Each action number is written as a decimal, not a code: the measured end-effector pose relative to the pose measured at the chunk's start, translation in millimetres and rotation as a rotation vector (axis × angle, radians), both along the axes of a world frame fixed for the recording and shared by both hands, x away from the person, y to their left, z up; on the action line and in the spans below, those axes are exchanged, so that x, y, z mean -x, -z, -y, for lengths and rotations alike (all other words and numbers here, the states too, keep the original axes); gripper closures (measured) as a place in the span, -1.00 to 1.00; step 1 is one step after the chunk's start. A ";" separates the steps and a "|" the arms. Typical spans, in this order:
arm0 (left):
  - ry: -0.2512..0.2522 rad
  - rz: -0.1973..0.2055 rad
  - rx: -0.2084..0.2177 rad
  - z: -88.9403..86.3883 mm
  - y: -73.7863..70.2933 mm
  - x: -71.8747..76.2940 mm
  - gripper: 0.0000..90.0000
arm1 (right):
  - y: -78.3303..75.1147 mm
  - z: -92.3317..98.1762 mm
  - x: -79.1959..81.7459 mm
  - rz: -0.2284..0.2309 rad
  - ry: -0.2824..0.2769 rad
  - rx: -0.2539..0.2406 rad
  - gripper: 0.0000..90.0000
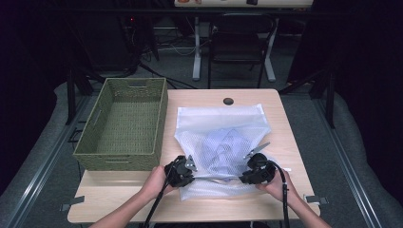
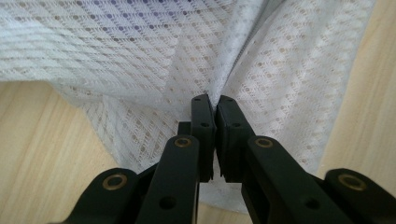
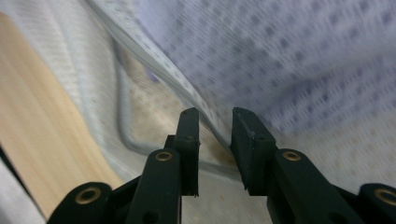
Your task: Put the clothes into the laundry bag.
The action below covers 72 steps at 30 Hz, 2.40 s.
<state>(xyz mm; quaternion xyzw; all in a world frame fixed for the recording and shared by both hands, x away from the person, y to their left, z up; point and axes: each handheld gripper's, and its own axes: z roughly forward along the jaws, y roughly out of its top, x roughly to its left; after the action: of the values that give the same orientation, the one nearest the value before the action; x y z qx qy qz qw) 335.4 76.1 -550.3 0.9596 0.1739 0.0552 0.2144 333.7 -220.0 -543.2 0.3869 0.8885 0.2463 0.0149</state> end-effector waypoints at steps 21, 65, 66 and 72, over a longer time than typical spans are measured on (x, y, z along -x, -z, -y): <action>0.034 -0.029 -0.005 -2.1 2.7 2.3 0.65 | 7.9 8.9 -0.9 -0.005 -0.001 0.035 0.47; -0.416 0.087 0.183 -138.5 -50.0 73.7 -0.89 | -41.9 82.8 89.8 0.184 0.197 -0.071 -0.98; -0.423 0.089 0.183 -140.3 -50.2 76.3 -0.89 | -40.7 86.1 94.3 0.188 0.211 -0.078 -0.98; -0.452 0.122 0.185 -150.6 -47.1 93.3 -0.84 | -29.6 103.6 112.4 0.183 0.292 -0.124 -0.97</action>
<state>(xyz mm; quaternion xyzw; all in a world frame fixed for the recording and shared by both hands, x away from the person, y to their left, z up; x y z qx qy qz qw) 242.1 226.7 -503.2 0.8674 0.3752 0.1431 0.2938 221.2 -323.7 -513.7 0.4880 0.8009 0.3299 0.1076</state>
